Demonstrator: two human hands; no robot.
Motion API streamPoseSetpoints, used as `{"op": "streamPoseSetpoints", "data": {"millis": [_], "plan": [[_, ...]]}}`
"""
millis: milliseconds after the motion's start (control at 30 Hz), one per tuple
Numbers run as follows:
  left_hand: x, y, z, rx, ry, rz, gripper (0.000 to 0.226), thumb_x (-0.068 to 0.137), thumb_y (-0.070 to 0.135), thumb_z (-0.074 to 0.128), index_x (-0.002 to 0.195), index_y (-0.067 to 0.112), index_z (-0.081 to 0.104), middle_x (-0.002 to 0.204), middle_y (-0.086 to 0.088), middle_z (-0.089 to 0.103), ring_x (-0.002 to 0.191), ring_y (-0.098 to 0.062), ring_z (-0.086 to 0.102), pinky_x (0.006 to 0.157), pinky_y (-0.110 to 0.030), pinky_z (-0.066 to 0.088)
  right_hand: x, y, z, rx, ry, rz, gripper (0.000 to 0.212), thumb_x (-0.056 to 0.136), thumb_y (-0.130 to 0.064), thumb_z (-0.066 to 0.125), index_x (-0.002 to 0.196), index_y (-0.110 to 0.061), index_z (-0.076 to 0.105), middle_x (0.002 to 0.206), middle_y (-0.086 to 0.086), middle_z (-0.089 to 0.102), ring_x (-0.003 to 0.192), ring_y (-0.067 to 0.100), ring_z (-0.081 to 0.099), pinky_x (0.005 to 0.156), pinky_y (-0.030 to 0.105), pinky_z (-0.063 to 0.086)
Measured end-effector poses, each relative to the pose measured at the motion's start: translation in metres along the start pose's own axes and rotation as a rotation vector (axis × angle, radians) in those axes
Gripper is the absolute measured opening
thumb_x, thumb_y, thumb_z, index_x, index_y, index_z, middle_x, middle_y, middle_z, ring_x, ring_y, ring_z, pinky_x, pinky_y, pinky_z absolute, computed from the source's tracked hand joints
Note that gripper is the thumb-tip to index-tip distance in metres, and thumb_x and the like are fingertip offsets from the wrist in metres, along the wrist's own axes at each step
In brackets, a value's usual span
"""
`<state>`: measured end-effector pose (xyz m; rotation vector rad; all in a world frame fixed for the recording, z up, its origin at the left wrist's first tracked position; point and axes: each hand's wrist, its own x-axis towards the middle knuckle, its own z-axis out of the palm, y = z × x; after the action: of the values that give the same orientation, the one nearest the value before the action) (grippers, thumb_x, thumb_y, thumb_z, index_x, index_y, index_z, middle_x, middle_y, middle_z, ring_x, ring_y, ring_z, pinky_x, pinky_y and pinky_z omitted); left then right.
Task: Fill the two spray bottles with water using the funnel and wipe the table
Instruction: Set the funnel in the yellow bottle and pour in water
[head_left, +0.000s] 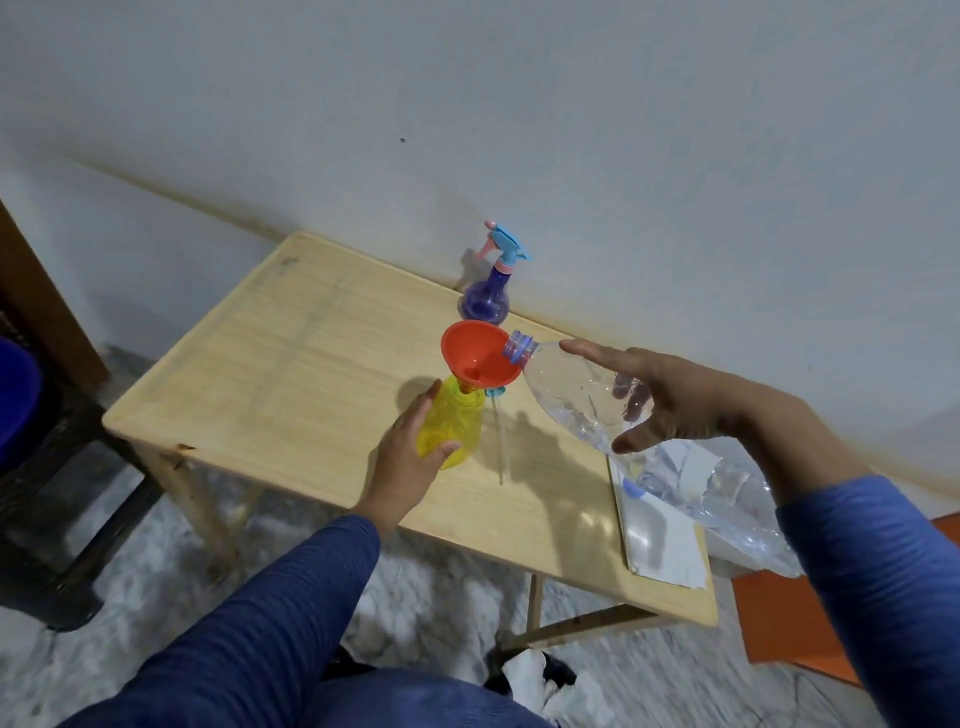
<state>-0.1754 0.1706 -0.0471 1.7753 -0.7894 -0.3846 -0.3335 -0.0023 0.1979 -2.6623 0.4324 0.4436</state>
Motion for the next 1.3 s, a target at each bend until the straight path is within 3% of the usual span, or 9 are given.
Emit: {"op": "streamPoseSetpoints", "data": {"millis": [100,333,533,667,1033,1200,1300], "plan": [[0.0,-0.001,0.0,-0.005,0.0,0.007,0.077,0.084,0.035,0.067,0.144,0.043,0.02,0.148,0.008,0.036,0.131,-0.014,0.039,0.097,-0.024,0.036,0.0,0.001,-0.002,-0.02,-0.014,0.015,0.109,0.069,-0.018,0.082,0.122,-0.077,0.008,0.121,0.005,0.047,0.086,0.006,0.06,0.071,0.015,0.047],[0.0,-0.001,0.0,0.002,-0.004,0.01,0.077,0.083,0.036,0.067,0.144,0.044,0.019,0.149,0.009,0.034,0.132,-0.014,0.038,0.102,-0.032,0.039,-0.002,-0.001,-0.006,-0.064,-0.027,0.027,0.109,0.07,-0.018,0.082,0.122,-0.078,0.007,0.115,0.005,0.047,0.089,0.004,0.057,0.085,0.032,0.051],[-0.001,0.001,0.0,-0.004,0.009,0.015,0.078,0.083,0.034,0.067,0.142,0.047,0.018,0.149,0.009,0.034,0.133,-0.012,0.037,0.1,-0.026,0.036,0.0,0.0,-0.009,-0.104,-0.052,0.035,0.111,0.07,-0.017,0.082,0.121,-0.079,0.006,0.108,0.002,0.047,0.086,0.009,0.056,0.083,0.031,0.049],[-0.001,0.001,0.001,0.003,0.008,0.01,0.078,0.083,0.036,0.067,0.143,0.046,0.018,0.149,0.008,0.034,0.133,-0.012,0.037,0.101,-0.026,0.035,0.0,0.001,-0.012,-0.122,-0.049,0.054,0.108,0.069,-0.021,0.082,0.122,-0.078,0.007,0.111,0.003,0.047,0.089,0.012,0.058,0.085,0.036,0.051],[-0.001,0.004,0.001,0.01,0.013,-0.012,0.078,0.083,0.034,0.068,0.144,0.041,0.02,0.149,0.006,0.035,0.133,-0.015,0.037,0.098,-0.025,0.033,0.003,0.006,-0.017,-0.152,-0.043,0.065,0.107,0.067,-0.025,0.083,0.124,-0.076,0.009,0.111,0.001,0.048,0.086,0.017,0.062,0.082,0.034,0.052],[-0.002,0.005,0.0,0.004,0.016,-0.004,0.077,0.083,0.031,0.068,0.144,0.038,0.022,0.148,0.006,0.036,0.132,-0.014,0.038,0.099,-0.023,0.032,0.003,0.006,-0.017,-0.168,-0.045,0.065,0.106,0.067,-0.025,0.083,0.125,-0.076,0.009,0.106,-0.001,0.047,0.085,0.011,0.058,0.083,0.033,0.052],[-0.002,0.006,0.0,-0.002,0.015,-0.008,0.076,0.083,0.03,0.068,0.145,0.033,0.023,0.148,0.003,0.036,0.133,-0.015,0.037,0.099,-0.022,0.031,0.001,0.005,-0.018,-0.194,-0.047,0.072,0.106,0.067,-0.026,0.083,0.125,-0.076,0.01,0.103,-0.002,0.046,0.084,0.019,0.062,0.083,0.036,0.053]]}}
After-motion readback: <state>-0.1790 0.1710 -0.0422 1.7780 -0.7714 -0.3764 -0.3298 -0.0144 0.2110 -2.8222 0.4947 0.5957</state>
